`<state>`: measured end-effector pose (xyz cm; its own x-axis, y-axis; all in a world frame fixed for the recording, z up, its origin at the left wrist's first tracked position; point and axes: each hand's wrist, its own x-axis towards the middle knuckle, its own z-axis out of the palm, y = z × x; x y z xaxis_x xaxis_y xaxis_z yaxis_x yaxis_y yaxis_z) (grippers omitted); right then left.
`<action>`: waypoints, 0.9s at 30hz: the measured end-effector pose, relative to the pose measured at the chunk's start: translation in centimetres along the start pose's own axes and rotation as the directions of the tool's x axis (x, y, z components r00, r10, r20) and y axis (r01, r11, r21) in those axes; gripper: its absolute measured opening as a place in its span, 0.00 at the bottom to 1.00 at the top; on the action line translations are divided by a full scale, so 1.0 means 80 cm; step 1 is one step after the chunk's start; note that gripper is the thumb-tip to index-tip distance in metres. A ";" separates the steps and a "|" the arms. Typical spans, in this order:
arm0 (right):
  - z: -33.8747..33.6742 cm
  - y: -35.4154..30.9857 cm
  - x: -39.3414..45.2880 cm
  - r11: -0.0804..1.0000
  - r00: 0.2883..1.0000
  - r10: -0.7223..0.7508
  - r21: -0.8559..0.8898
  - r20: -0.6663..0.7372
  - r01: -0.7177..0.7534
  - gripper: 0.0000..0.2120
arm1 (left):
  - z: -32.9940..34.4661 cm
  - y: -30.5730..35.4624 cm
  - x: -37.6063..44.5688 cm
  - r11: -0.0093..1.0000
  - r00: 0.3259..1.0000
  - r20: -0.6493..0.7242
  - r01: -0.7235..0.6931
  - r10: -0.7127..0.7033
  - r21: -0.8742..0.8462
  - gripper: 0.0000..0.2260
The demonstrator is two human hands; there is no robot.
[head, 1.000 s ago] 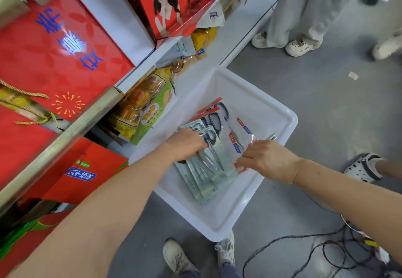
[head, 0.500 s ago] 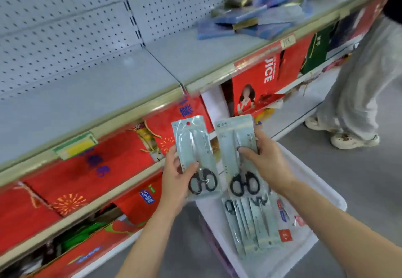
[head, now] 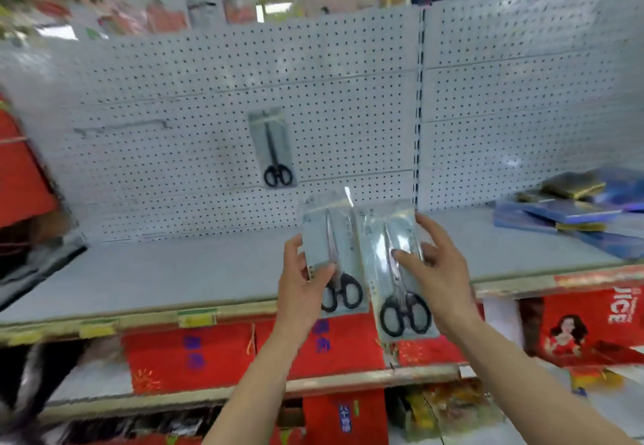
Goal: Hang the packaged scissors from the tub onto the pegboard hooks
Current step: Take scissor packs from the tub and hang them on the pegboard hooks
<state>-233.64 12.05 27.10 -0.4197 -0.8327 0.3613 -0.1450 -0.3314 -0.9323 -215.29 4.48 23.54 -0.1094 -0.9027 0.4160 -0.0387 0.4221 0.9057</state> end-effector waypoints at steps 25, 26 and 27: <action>0.213 -0.063 0.157 0.980 0.992 -0.116 0.157 -0.048 0.122 0.29 | -0.103 0.021 0.295 0.996 0.997 -0.006 -0.078 0.078 0.030 0.42; 0.215 -0.062 0.159 0.980 0.992 -0.116 0.157 -0.046 0.122 0.29 | -0.102 0.015 0.297 0.997 0.997 -0.006 -0.074 0.074 0.027 0.42; 0.217 -0.060 0.162 0.980 0.992 -0.115 0.157 -0.044 0.120 0.29 | -0.102 0.010 0.298 0.997 0.998 -0.012 -0.068 0.069 0.024 0.42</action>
<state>-222.80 -4.86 36.57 -0.4391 -0.7688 0.4649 -0.0522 -0.4947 -0.8675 -209.83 -17.36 34.83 -0.1003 -0.8725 0.4782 -0.0554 0.4847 0.8729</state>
